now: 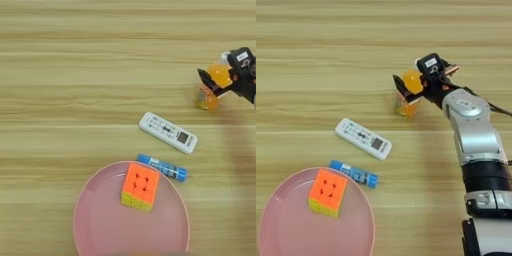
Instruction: Move the objects on the table
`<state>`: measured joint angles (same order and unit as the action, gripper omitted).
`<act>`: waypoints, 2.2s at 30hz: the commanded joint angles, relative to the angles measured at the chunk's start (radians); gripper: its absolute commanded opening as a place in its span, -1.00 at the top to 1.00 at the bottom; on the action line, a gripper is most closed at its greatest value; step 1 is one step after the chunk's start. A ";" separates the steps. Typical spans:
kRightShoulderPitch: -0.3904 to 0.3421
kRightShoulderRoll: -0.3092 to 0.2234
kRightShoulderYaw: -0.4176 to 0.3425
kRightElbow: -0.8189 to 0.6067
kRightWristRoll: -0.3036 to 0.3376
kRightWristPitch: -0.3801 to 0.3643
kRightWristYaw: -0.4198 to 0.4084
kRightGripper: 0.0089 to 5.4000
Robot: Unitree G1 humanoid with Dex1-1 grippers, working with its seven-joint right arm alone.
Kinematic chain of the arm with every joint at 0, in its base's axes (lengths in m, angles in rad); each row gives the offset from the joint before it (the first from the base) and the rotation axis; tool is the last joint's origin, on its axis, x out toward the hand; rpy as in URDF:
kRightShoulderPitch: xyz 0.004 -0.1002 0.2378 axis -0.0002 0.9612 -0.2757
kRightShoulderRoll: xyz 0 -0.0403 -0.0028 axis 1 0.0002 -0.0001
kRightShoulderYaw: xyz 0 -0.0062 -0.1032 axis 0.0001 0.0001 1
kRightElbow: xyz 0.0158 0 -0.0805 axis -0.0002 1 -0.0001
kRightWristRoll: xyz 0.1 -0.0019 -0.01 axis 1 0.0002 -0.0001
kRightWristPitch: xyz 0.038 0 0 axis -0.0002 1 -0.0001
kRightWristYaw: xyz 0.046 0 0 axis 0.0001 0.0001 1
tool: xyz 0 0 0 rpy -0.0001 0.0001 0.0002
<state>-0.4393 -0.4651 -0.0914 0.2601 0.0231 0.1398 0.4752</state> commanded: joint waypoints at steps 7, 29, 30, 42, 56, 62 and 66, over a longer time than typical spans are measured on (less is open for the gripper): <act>-0.091 0.001 -0.058 -0.161 0.068 -0.162 -0.005 -0.99; 0.243 -0.075 0.123 -0.726 0.481 0.033 0.501 -0.99; 0.256 -0.083 0.140 -0.732 0.470 0.034 0.515 -0.99; 0.353 -0.129 0.330 -0.718 0.310 0.050 0.608 -0.99; 0.378 -0.127 0.434 -0.638 0.177 0.026 0.631 -0.99; 0.379 -0.121 0.448 -0.616 0.140 0.008 0.628 -0.99; 0.380 -0.119 0.451 -0.614 0.135 0.005 0.629 -0.99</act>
<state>-0.0249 -0.5756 0.3826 -0.3325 0.1619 0.1809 1.1300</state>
